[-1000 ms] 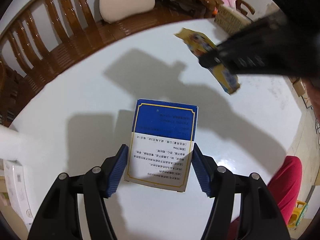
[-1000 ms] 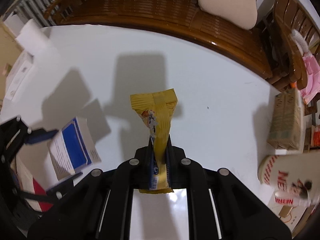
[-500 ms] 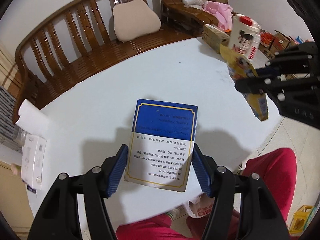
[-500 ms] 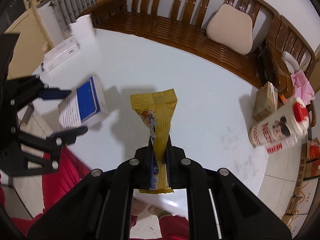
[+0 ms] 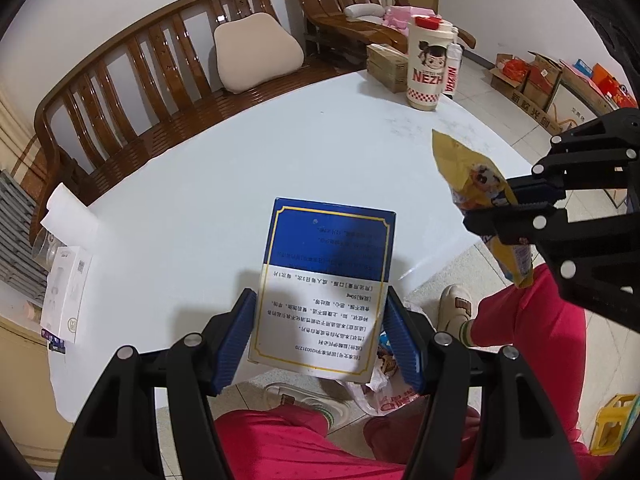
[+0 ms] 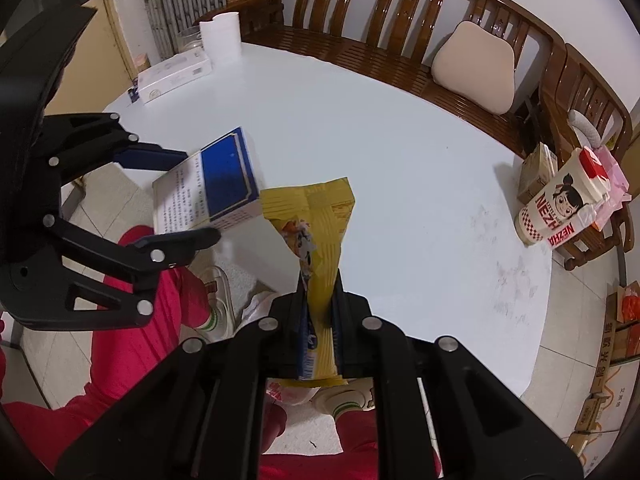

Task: Collect trash
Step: 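Carry the box and wrapper down over the white plastic bag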

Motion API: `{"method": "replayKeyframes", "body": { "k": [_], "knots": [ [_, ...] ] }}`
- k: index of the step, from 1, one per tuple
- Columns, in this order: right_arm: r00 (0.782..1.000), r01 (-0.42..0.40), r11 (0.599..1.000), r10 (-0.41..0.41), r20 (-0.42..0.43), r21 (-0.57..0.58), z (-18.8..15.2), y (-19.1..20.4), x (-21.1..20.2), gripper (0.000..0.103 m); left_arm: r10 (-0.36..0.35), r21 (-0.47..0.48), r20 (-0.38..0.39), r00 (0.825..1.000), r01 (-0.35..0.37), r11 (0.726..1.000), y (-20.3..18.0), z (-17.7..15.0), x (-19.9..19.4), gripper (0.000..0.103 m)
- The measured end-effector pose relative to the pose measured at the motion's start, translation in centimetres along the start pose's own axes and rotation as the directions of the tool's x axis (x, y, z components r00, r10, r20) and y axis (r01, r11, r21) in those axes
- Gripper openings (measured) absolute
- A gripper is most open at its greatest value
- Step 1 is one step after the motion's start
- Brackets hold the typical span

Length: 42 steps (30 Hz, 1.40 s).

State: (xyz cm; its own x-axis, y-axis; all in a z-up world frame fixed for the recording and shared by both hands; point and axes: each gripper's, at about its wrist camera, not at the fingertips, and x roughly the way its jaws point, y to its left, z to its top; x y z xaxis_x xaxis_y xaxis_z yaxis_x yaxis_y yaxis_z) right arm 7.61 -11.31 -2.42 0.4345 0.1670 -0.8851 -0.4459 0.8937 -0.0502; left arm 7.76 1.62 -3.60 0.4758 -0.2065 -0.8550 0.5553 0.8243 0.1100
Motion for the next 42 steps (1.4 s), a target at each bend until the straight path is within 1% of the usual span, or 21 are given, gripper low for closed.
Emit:
{"method": "replayKeyframes", "body": {
  "k": [3,5,7,10,13,16,20,24,26,29,31,33,36,38,40,42],
  "knots": [
    [1.000,0.000,1.000,0.000,0.005,0.002,-1.0,0.4,-0.4,0.010,-0.008,0.015,0.005,1.000,0.008,1.000,-1.0,-0.7,-0.2,0.062],
    [1.000,0.002,1.000,-0.002,0.009,0.006,-1.8,0.5,-0.6,0.010,0.002,0.021,0.011,1.000,-0.003,1.000,-1.6,-1.2,-0.2,0.062],
    [1.000,-0.001,1.000,0.001,0.007,0.012,-2.6,0.6,-0.5,0.010,-0.019,0.021,0.005,1.000,0.019,1.000,-1.9,-1.7,0.0,0.062],
    [1.000,-0.006,1.000,0.006,0.003,0.023,-3.8,0.9,-0.1,0.010,-0.024,0.018,-0.001,1.000,0.024,1.000,-2.4,-2.5,0.5,0.062],
    [1.000,-0.019,0.999,0.019,-0.002,0.033,-5.0,1.2,0.5,0.010,-0.057,-0.001,-0.013,0.998,0.057,0.998,-2.8,-3.8,1.4,0.062],
    [1.000,-0.022,0.999,0.022,-0.008,0.036,-6.2,1.8,1.3,0.010,-0.075,-0.020,-0.019,0.997,0.075,0.997,-3.2,-5.2,2.3,0.062],
    [0.998,-0.047,0.997,0.048,-0.030,0.063,-7.9,2.0,2.8,0.010,-0.104,-0.054,-0.039,0.994,0.102,0.993,-3.5,-7.1,3.8,0.062],
    [0.998,-0.038,0.997,0.041,-0.037,0.072,-9.3,2.1,4.1,0.010,-0.115,-0.078,-0.064,0.991,0.110,0.991,-3.8,-8.7,5.4,0.062],
    [0.997,-0.052,0.995,0.056,-0.046,0.087,-9.9,2.0,4.9,0.010,-0.120,-0.091,-0.072,0.990,0.114,0.989,-4.0,-9.4,6.2,0.062],
    [0.996,-0.047,0.994,0.053,-0.065,0.098,-11.0,2.2,6.4,0.010,-0.127,-0.096,-0.089,0.988,0.119,0.988,-4.5,-10.5,7.5,0.062],
    [0.994,-0.064,0.991,0.074,-0.083,0.113,-11.8,2.3,7.6,0.010,-0.142,-0.105,-0.103,0.985,0.131,0.986,-4.9,-11.2,8.6,0.062],
    [0.992,-0.066,0.990,0.078,-0.096,0.126,-12.5,2.5,8.7,0.010,-0.159,-0.123,-0.123,0.980,0.144,0.982,-5.3,-12.0,10.0,0.062],
    [0.988,-0.072,0.986,0.091,-0.124,0.149,-13.6,2.6,10.9,0.010,-0.193,-0.153,-0.159,0.968,0.169,0.974,-5.9,-13.0,12.5,0.062],
    [0.986,-0.071,0.984,0.094,-0.137,0.163,-14.4,2.7,12.2,0.010,-0.191,-0.159,-0.176,0.966,0.164,0.974,-6.2,-13.5,13.8,0.062],
    [0.983,-0.074,0.982,0.102,-0.153,0.176,-15.0,2.7,13.6,0.010,-0.214,-0.178,-0.204,0.955,0.178,0.968,-6.2,-13.9,15.3,0.062],
    [0.979,-0.081,0.978,0.114,-0.168,0.191,-15.4,2.6,14.8,0.010,-0.228,-0.197,-0.219,0.949,0.186,0.963,-6.2,-14.4,16.5,0.062]
  ]
}}
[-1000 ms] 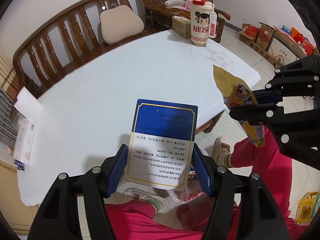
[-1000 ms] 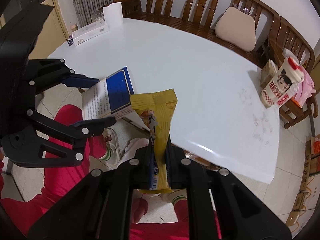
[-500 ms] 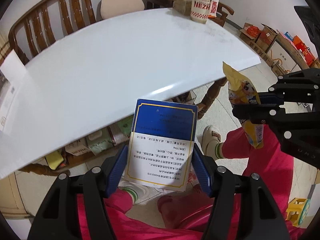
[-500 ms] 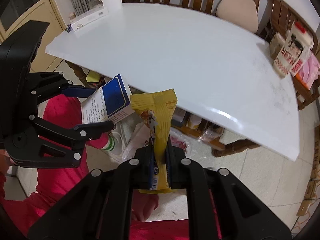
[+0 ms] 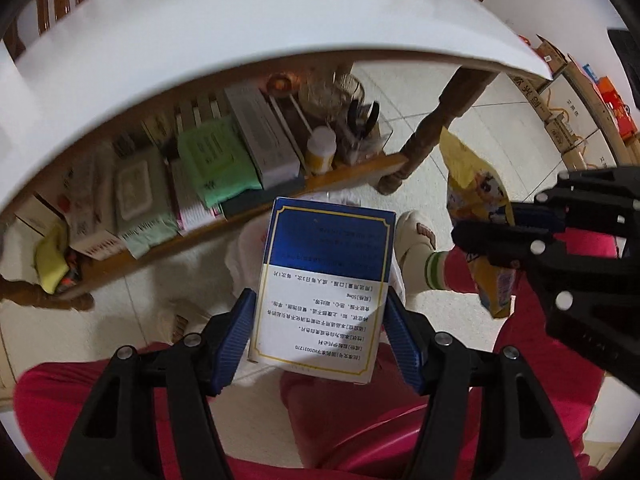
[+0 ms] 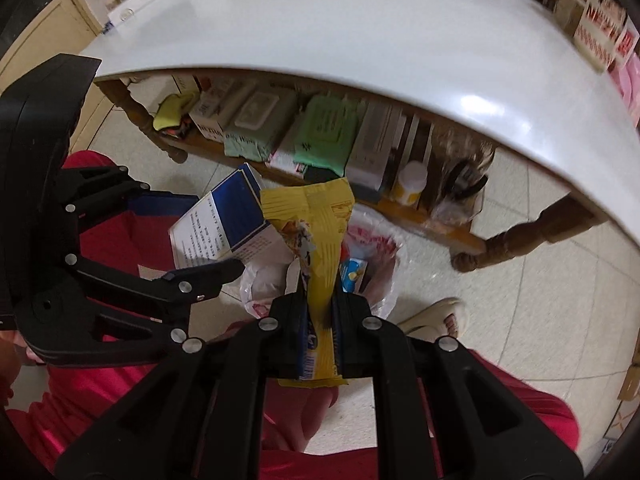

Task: Collect trash
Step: 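Carry the box and wrapper down over the white plastic bag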

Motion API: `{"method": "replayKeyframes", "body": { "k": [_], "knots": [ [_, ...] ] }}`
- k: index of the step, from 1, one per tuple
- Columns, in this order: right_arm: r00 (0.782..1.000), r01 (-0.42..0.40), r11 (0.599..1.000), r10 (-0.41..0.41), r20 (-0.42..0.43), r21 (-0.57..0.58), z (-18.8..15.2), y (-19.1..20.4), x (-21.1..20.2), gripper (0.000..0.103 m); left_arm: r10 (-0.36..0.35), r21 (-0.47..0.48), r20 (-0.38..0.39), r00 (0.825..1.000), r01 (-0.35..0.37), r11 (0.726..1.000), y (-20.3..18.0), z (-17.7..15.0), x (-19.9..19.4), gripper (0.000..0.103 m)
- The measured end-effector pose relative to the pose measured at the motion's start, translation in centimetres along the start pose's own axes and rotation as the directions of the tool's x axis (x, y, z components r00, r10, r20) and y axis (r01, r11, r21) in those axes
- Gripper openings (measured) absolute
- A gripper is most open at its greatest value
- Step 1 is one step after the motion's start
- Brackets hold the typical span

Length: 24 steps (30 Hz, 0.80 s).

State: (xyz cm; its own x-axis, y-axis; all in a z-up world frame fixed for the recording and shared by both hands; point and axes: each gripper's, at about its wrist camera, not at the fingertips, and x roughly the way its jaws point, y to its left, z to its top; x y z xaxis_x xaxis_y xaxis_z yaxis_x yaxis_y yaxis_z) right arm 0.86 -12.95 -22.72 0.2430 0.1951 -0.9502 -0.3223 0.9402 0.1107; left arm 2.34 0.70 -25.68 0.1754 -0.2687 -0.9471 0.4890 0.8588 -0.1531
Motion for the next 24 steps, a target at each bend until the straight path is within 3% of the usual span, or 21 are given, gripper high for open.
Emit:
{"method": "replayKeyframes", "body": {
  "k": [13,24],
  "knots": [
    [0.995,-0.011,0.995,0.020,-0.093,0.095,-0.2,-2.6,8.1,0.010,-0.015,-0.078,-0.130,0.991,0.005,0.997,2.3,0.3,7.7,0.062],
    [0.983,-0.013,0.979,0.050,-0.176,0.203,-1.0,-4.6,15.0,0.010,0.009,-0.127,-0.231,0.973,-0.039,0.991,4.0,1.1,13.5,0.062]
  ]
}}
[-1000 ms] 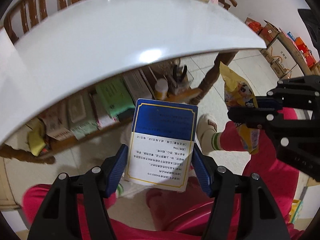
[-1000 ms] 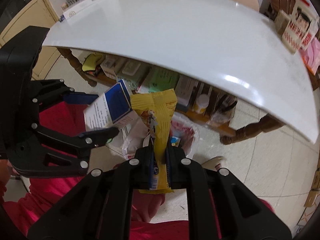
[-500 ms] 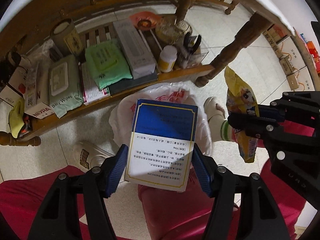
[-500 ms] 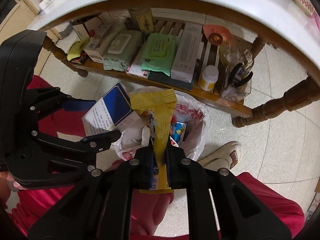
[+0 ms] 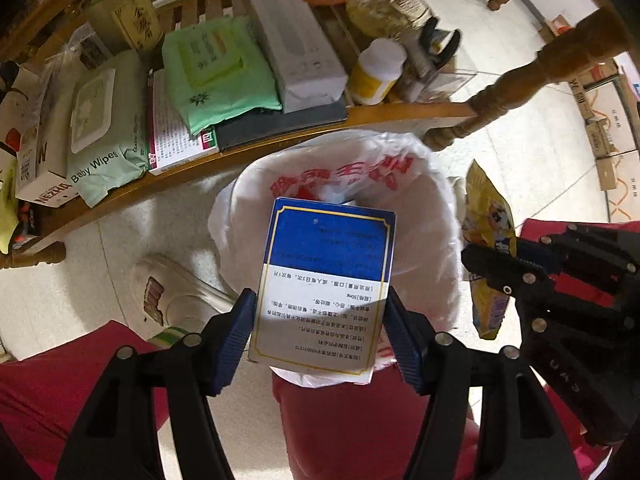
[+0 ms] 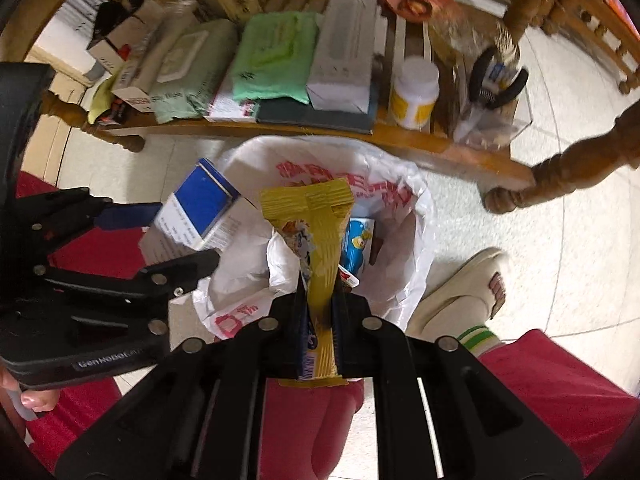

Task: Collect trash
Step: 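Carry the box and wrapper down over the white plastic bag, then open both tools to drop the box and wrapper into the bag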

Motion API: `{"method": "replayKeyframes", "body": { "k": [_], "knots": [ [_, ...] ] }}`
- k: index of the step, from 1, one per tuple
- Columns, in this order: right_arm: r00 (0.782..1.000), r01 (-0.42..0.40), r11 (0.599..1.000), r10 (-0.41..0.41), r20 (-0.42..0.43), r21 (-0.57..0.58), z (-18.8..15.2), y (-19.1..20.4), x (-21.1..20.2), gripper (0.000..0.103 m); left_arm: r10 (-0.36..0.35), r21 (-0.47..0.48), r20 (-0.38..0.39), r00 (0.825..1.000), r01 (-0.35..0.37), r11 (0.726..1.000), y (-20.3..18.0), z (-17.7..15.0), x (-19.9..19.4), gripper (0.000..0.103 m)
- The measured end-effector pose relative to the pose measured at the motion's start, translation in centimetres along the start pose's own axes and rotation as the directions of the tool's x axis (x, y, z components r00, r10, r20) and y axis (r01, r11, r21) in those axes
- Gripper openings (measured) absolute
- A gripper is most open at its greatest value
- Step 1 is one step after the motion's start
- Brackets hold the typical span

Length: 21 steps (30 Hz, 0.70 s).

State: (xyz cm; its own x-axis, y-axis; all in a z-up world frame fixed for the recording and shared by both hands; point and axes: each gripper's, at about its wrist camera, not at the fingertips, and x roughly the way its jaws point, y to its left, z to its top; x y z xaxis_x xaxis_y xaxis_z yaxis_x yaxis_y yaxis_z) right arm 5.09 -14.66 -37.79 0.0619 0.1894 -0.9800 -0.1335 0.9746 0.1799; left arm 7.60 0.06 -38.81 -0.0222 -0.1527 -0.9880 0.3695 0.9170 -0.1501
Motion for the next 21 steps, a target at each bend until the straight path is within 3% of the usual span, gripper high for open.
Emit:
{"method": "replayKeyframes", "body": {
  "k": [7,18,21],
  "knots": [
    [0.998,0.005,1.000,-0.005,-0.059,-0.001,0.3,-0.4,3.0,0.010,-0.019,-0.029,-0.051,0.999,0.017,0.999,0.6,0.6,2.6,0.062],
    [0.992,-0.052,0.998,0.056,-0.110,0.039,0.7,-0.9,5.0,0.011,-0.019,-0.042,-0.103,0.994,0.015,0.999,1.0,1.3,4.7,0.063],
    [0.993,-0.045,0.998,0.048,-0.108,0.031,0.8,-0.8,5.1,0.018,0.012,-0.035,-0.106,0.994,-0.016,0.999,1.0,1.3,4.7,0.063]
  ]
}}
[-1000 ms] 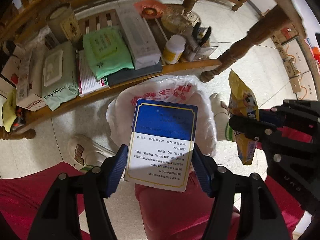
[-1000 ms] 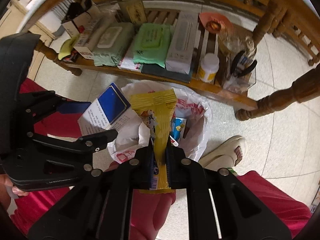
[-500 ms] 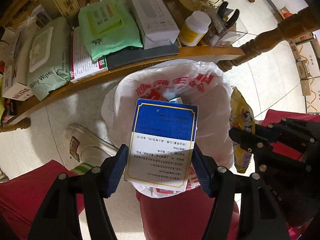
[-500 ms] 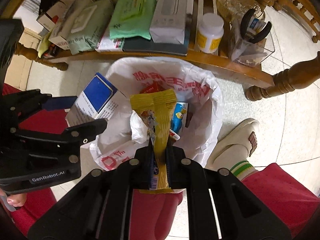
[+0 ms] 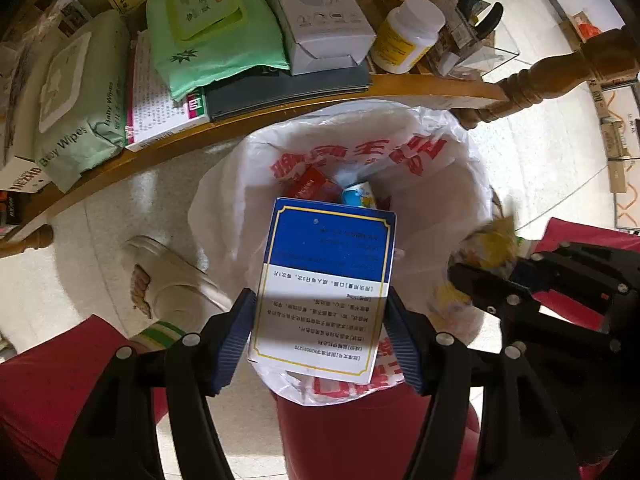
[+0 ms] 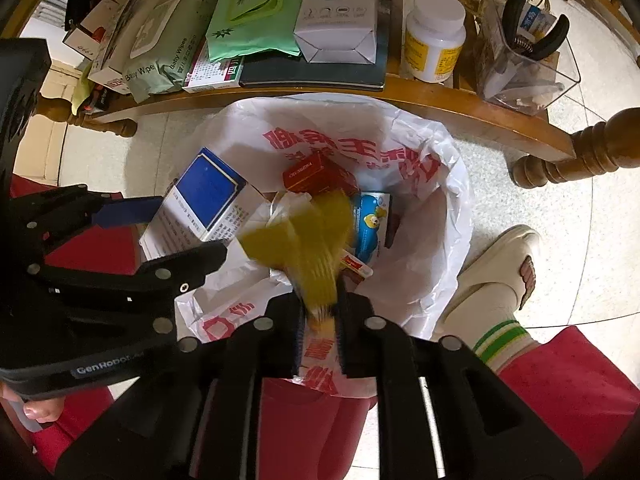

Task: Collect trash

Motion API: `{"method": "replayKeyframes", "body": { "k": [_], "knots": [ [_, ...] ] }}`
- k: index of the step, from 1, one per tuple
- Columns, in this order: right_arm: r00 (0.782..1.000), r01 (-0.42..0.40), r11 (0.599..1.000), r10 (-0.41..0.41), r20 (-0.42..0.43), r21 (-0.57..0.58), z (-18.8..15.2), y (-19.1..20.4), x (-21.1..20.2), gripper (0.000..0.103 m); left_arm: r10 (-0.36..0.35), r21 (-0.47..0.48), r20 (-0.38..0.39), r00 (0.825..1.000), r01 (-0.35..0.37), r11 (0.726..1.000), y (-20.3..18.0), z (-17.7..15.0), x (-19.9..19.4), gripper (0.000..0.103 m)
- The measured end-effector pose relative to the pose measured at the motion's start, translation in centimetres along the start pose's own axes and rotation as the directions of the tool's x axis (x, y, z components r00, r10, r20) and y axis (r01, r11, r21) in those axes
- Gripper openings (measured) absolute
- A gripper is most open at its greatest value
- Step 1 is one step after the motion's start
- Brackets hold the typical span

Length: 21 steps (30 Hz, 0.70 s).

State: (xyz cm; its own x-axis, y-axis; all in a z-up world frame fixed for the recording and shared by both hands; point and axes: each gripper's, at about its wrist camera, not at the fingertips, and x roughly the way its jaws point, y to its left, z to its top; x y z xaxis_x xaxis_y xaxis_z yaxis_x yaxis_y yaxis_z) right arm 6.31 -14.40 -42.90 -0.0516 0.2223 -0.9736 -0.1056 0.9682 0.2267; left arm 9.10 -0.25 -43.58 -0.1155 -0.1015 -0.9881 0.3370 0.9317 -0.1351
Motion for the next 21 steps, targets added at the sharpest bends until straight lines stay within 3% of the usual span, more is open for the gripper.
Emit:
{"method": "replayKeyframes", "body": {
  "k": [2,4,8,21],
  "knots": [
    [1.000,0.012,1.000,-0.012,0.003,0.001,0.1,-0.1,0.0,0.025,0.016,-0.009,-0.015,1.000,-0.016,1.000,0.2,0.1,0.3,0.064],
    [1.000,0.014,1.000,-0.014,0.008,0.012,0.1,-0.3,-0.1,0.043,0.024,-0.030,-0.036,0.999,-0.025,0.999,0.6,0.2,0.6,0.069],
    [1.000,0.020,1.000,-0.021,0.017,0.019,0.1,-0.4,-0.3,0.044,0.036,-0.049,-0.051,0.998,-0.038,0.998,1.1,0.2,0.8,0.075],
    [0.998,0.025,0.999,-0.027,0.054,0.043,-0.7,-0.1,-2.0,0.047,0.094,-0.054,0.009,0.996,-0.094,0.994,0.3,-0.4,-1.3,0.076]
  ]
}}
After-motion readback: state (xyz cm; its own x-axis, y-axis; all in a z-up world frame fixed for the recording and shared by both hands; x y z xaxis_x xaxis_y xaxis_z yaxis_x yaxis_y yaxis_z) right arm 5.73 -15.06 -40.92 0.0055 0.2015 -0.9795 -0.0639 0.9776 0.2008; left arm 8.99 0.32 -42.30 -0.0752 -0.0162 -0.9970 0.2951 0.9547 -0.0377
